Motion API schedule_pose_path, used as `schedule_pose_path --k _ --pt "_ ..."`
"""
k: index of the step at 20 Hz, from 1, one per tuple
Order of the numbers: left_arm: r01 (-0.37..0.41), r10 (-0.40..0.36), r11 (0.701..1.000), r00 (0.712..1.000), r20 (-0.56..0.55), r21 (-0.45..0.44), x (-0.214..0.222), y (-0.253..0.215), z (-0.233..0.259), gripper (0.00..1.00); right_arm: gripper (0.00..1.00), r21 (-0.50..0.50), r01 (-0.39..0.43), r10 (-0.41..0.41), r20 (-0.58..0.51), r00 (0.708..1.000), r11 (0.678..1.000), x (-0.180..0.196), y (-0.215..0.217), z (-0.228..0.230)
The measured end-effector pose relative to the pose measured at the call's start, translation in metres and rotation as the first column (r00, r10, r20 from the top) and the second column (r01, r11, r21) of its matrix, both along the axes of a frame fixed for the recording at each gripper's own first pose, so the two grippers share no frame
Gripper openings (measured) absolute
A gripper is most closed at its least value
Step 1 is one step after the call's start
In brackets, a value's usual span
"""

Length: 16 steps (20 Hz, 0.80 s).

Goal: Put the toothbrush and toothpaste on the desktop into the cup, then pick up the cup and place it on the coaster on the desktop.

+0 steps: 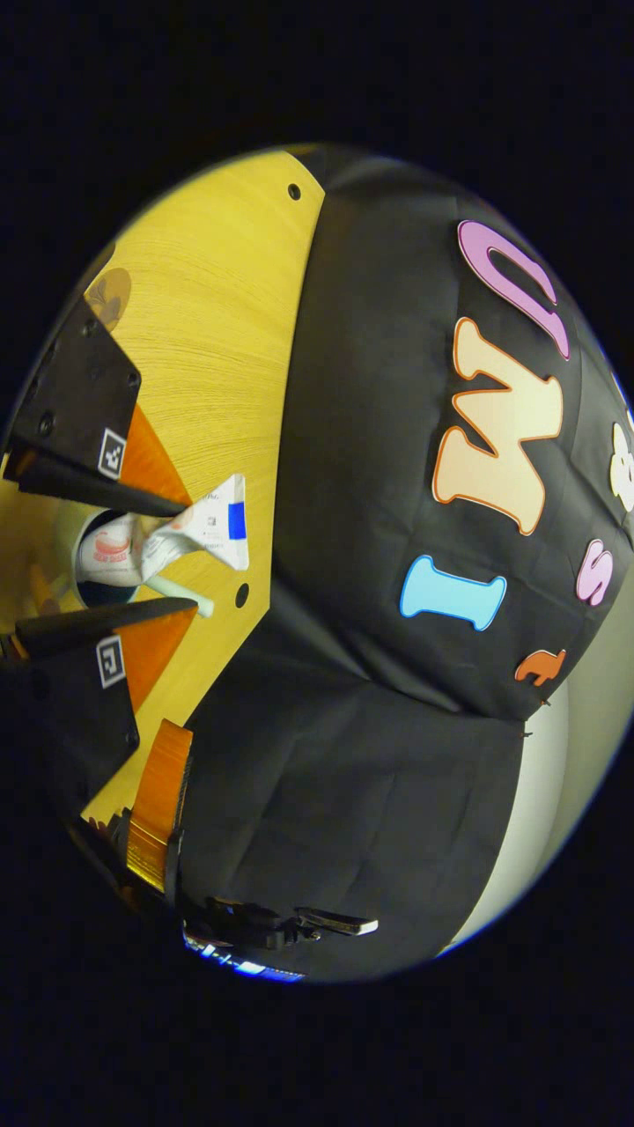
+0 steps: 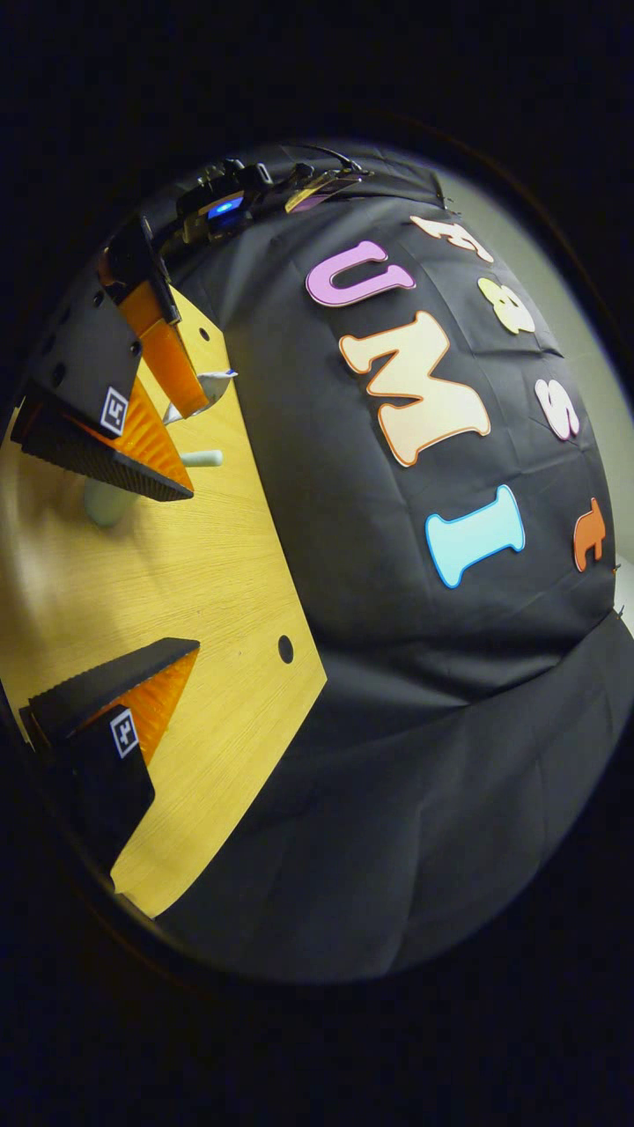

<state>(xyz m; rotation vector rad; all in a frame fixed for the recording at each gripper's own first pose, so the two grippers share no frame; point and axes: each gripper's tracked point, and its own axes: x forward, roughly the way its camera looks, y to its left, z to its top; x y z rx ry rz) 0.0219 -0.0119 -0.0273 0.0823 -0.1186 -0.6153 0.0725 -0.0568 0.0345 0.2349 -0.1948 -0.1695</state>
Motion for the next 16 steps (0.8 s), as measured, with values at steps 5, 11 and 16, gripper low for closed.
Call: schedule_pose_path --k 5,11,16 --pt "-0.023 0.023 0.999 1.000 0.013 0.042 -0.008 0.015 -0.009 0.83 0.96 -0.027 -0.022 0.022 -0.031 0.999 0.999 -0.001 0.013 -0.008" --pt "-0.094 0.096 0.992 0.995 -0.014 0.078 -0.017 0.059 -0.015 0.94 0.98 -0.083 -0.077 0.068 -0.108 0.992 0.994 -0.006 0.042 -0.012" --pt "-0.190 0.194 0.978 0.980 -0.041 0.091 -0.024 0.123 -0.018 0.94 0.98 -0.131 -0.153 0.120 -0.229 0.966 0.980 0.001 0.078 -0.019"
